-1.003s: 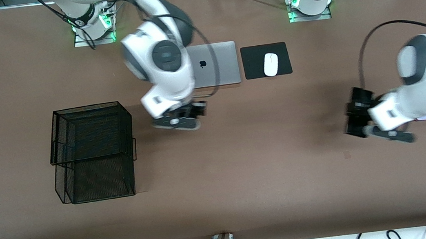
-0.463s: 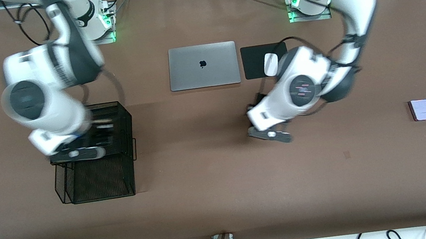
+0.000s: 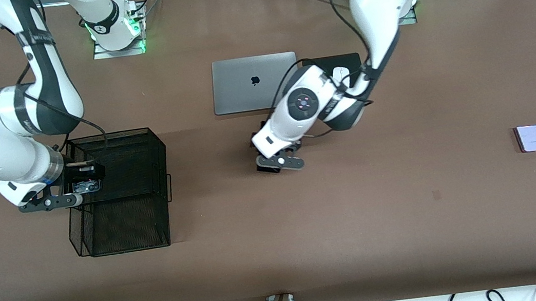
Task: Place phones with both arms
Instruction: 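Carry the flip phone into the organizer while the left gripper sets the black phone, then release the flip phone and return the right gripper while the left gripper reaches Huawei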
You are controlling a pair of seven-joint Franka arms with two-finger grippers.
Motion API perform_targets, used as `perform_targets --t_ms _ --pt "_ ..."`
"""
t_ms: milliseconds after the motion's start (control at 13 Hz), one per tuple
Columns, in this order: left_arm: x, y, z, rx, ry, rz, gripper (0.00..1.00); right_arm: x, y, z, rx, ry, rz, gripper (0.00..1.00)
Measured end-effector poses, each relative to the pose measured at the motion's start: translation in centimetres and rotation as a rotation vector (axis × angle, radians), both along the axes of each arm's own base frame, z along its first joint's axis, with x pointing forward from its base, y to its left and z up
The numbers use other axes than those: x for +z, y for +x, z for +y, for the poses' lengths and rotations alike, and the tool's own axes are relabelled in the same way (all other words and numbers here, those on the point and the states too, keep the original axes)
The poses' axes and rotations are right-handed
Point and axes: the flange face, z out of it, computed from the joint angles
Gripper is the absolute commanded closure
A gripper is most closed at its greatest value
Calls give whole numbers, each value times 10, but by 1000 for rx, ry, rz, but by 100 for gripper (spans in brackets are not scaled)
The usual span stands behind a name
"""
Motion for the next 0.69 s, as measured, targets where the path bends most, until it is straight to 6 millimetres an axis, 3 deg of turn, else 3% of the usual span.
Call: perform_targets --t_ms 77,154,386,695 --pt "-10 -7 -9 -1 5 -10 40 -12 -3 -5 -6 -4 11 43" --pt "-18 -12 -14 -3 16 -17 0 -19 -4 -10 -14 -7 20 3" --pt "-18 -10 -15 1 23 -33 0 -27 -4 -22 -44 2 28 0" --pt "4 11 0 28 30 -49 0 -4 8 -19 -48 19 -6 0"
